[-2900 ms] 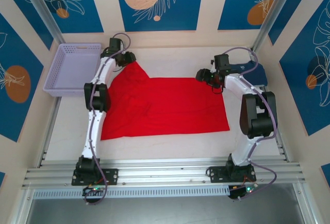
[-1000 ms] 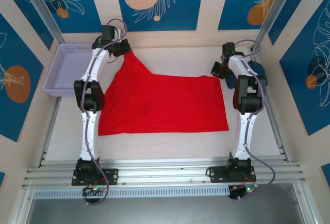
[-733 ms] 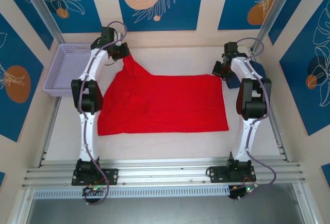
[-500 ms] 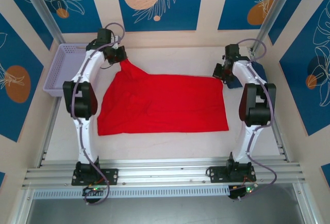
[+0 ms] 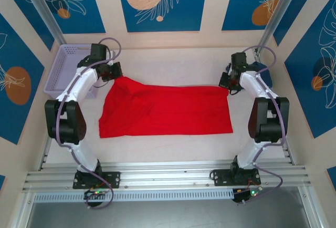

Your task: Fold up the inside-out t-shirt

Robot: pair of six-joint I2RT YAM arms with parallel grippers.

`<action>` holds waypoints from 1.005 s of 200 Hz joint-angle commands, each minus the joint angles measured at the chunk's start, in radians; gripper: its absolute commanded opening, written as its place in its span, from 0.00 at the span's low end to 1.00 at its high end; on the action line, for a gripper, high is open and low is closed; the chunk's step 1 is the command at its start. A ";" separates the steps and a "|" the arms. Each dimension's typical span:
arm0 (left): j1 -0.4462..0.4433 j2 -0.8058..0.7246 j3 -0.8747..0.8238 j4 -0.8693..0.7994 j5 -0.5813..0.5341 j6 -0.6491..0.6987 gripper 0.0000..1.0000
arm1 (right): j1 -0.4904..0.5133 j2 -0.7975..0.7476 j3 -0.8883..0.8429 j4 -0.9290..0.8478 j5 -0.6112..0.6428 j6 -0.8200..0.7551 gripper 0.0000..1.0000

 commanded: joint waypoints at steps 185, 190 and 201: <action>0.009 -0.288 -0.305 -0.088 0.035 -0.088 0.00 | 0.020 -0.035 -0.084 -0.076 0.185 -0.020 0.03; 0.009 -0.292 -0.313 -0.094 0.025 -0.085 0.00 | 0.020 -0.037 -0.090 -0.078 0.187 -0.017 0.03; 0.009 -0.297 -0.329 -0.102 0.019 -0.077 0.00 | 0.021 -0.041 -0.102 -0.081 0.187 -0.012 0.03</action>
